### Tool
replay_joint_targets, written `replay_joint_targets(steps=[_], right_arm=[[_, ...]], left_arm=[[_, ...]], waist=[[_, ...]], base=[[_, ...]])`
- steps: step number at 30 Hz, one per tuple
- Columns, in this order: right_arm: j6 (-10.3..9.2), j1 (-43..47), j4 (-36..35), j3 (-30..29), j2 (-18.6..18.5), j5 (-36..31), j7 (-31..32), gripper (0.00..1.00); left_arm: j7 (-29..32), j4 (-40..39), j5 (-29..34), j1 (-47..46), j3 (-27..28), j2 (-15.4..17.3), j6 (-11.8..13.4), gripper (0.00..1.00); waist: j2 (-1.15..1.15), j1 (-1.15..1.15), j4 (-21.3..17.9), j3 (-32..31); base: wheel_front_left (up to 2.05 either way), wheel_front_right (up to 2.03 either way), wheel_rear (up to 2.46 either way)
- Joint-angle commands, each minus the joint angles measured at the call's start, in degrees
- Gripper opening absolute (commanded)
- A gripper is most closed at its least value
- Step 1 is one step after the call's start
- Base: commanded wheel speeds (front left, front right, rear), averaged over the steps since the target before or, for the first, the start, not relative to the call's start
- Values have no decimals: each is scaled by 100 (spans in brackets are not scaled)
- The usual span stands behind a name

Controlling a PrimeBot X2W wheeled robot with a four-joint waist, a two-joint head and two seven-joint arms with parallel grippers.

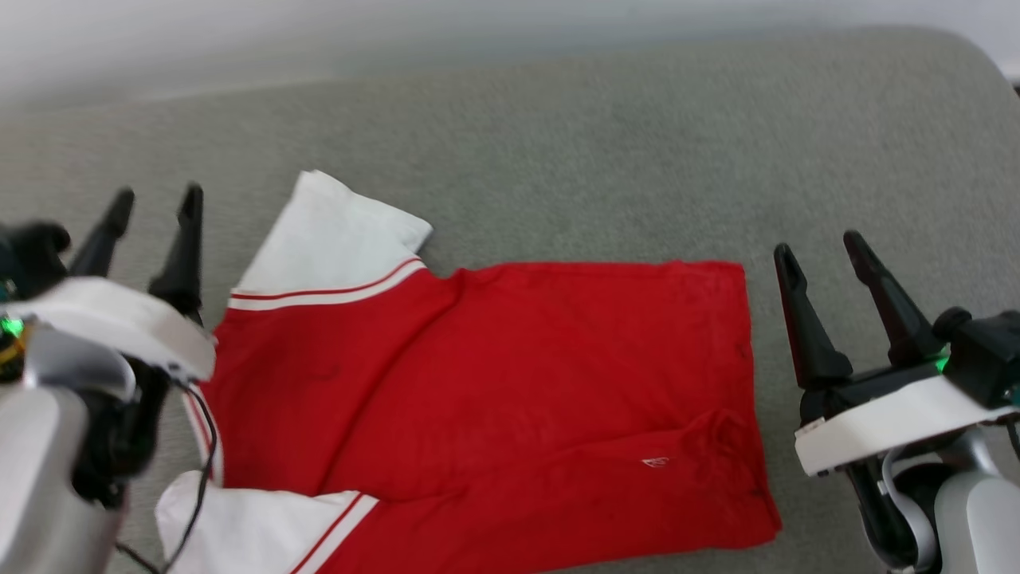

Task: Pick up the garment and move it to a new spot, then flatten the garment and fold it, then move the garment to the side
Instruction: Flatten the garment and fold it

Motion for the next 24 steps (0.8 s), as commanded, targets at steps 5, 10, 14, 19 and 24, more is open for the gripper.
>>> replay_joint_targets(steps=[5, 10, 14, 19, 24], right_arm=[[0, -352, 18, -11, 84, -79, -61, 100], [0, -462, 196, 99, 177, -10, -196, 100], [0, -439, 305, 170, 210, 33, -294, 100], [0, -366, 534, 230, 250, 146, -466, 100], [0, -391, 755, 345, 255, 361, -643, 100]], left_arm=[[484, 385, -211, -984, 61, 260, -361, 100], [1993, 1038, -536, -2049, -260, 736, -883, 100], [2961, 1381, -835, -2406, -388, 960, -1052, 100], [4196, 1860, -1127, -2799, -502, 1306, -1011, 100], [4905, 2203, -1258, -2887, -571, 1495, -850, 100]], waist=[[0, 0, -612, 800], [0, 0, -1019, 1105], [0, 0, -1213, 1192], [0, 0, -1475, 1336], [0, 0, -1651, 1504]], base=[[0, 0, 0], [0, 0, 0], [0, 0, 0], [0, 0, 0], [0, 0, 0]])
